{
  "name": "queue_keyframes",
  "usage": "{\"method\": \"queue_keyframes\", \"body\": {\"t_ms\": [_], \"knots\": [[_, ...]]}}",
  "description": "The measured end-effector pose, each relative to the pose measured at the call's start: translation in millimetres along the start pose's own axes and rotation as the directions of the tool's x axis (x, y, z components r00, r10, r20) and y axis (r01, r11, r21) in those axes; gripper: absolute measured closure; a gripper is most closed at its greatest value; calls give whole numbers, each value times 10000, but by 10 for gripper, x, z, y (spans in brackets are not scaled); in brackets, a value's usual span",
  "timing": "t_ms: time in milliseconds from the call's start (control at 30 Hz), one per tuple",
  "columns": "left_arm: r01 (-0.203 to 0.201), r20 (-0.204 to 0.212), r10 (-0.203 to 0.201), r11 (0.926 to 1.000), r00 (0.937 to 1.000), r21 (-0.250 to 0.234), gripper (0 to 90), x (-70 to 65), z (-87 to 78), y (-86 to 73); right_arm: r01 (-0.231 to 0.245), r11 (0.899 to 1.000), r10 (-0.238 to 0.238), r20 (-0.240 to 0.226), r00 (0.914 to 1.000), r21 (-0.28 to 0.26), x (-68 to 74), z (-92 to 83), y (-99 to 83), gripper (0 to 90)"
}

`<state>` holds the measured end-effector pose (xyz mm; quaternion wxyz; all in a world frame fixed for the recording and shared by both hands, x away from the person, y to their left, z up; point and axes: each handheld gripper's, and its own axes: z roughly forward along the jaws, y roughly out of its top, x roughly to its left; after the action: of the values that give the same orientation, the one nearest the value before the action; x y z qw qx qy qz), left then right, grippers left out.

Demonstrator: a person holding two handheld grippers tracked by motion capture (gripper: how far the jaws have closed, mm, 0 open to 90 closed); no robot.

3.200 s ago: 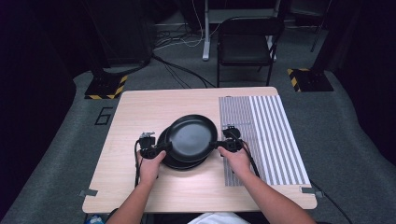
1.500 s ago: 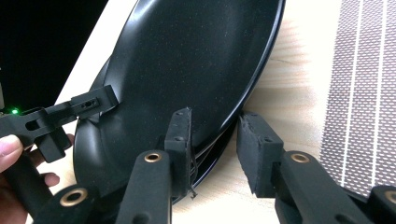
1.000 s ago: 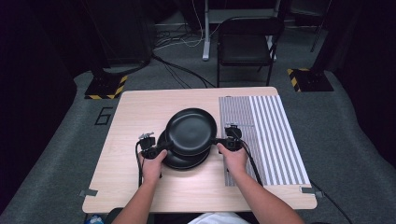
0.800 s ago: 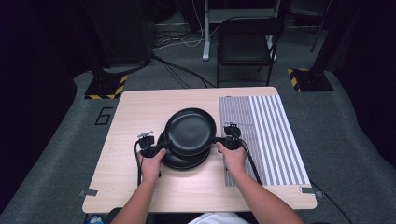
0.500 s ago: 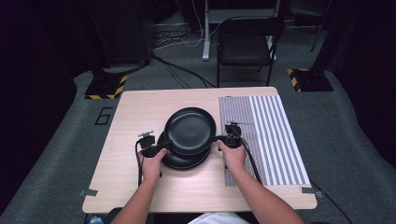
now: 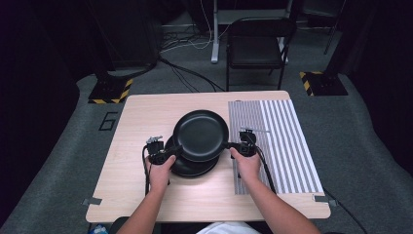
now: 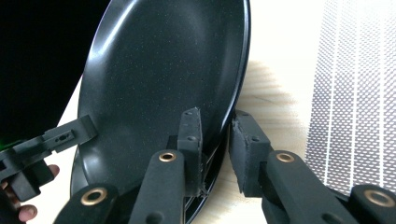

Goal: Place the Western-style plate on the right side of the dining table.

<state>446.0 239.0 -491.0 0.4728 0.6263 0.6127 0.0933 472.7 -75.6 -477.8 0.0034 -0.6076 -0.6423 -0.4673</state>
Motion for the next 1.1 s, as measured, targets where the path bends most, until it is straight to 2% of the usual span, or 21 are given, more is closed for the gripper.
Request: {"method": "queue_keyframes", "body": {"t_ms": [100, 467, 1100], "knots": [[-87, 80, 88, 9999, 9999, -103, 670, -24, -24, 10, 247, 9997, -247, -19, 9997, -44, 35, -56, 16, 745], [-366, 134, 370, 9990, 9992, -275, 666, -103, -101, 25, 614, 9981, -616, -156, 9980, -80, 79, -176, 5, 735], [-816, 449, 828, 9963, 9956, -280, 666, -268, -164, 23, 738, 9972, -740, -354, 9966, -85, 59, -416, -22, 730]]}}
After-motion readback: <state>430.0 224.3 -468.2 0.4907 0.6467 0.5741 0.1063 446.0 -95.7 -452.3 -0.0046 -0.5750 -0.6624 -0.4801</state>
